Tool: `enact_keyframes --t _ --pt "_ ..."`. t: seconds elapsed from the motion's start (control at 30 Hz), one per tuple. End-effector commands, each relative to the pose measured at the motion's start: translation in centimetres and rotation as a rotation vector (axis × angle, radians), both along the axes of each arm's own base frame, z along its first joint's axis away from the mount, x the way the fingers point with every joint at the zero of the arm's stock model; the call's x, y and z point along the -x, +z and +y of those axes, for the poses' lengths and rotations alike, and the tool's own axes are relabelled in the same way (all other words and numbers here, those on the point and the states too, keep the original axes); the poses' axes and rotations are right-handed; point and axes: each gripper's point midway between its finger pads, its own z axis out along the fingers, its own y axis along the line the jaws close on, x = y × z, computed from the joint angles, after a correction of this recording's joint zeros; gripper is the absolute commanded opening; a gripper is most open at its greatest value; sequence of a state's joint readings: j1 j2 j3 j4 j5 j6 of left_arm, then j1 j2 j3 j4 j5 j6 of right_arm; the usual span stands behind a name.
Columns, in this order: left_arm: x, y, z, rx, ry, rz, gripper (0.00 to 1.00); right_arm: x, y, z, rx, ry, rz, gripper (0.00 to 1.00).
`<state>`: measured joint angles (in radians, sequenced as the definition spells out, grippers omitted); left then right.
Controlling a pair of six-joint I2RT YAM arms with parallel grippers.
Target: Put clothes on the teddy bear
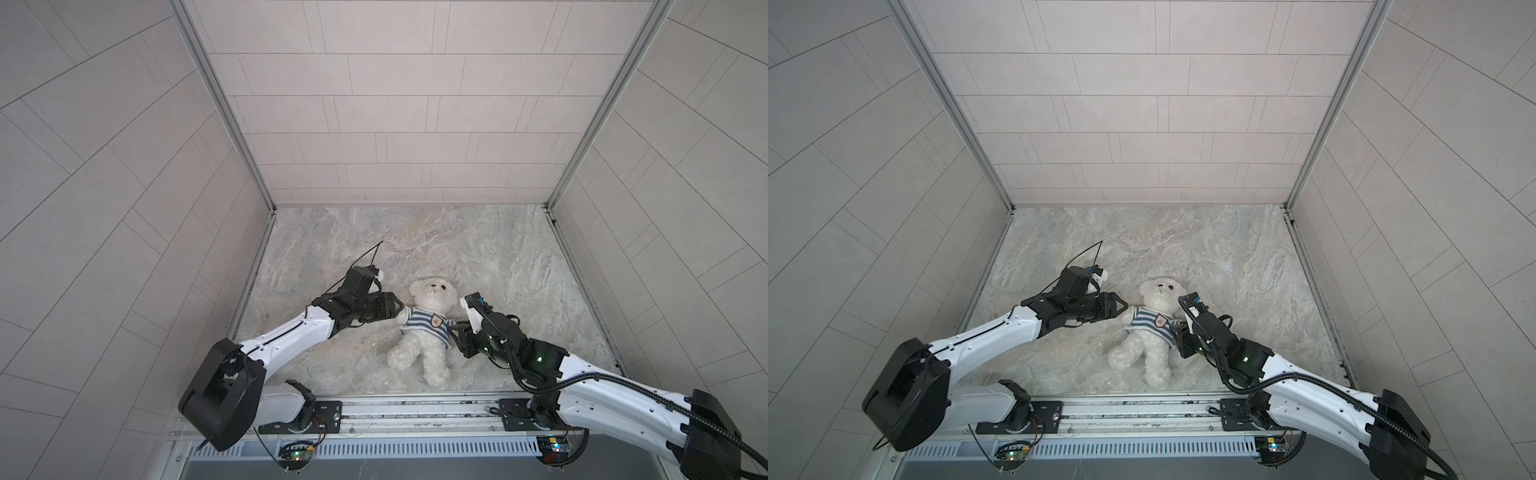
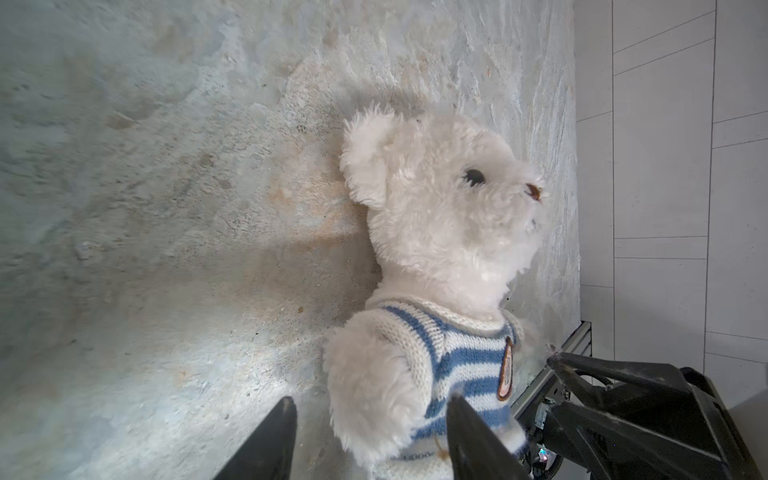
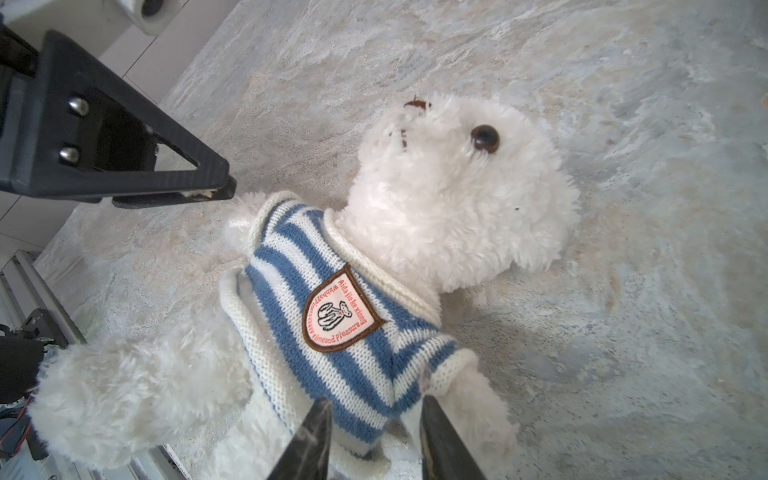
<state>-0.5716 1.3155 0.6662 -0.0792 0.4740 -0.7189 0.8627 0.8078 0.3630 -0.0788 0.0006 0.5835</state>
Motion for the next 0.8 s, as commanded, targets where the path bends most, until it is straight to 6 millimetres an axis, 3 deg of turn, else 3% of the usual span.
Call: enact_keyframes --t 0.0,0.37,0.63,0.77 --pt "0.0 0.4 -1.2 0.088 -0.016 0.008 0.60 -0.3 0.7 0.1 -0.009 -0.004 -0.011 0.37" --pt "0.2 -1.1 -2.2 0.165 -0.012 0.057 0.54 -0.4 0.7 0.0 -0.013 -0.006 -0.012 0.38" --pt "0.2 -1.2 -2.1 0.170 -0.001 0.061 0.33 -0.4 0.8 -0.1 -0.013 -0.012 -0.015 0.38" --pt "0.4 -1.1 -1.9 0.166 0.002 0.058 0.27 -0.4 0.8 -0.2 -0.012 -0.013 -0.015 0.38"
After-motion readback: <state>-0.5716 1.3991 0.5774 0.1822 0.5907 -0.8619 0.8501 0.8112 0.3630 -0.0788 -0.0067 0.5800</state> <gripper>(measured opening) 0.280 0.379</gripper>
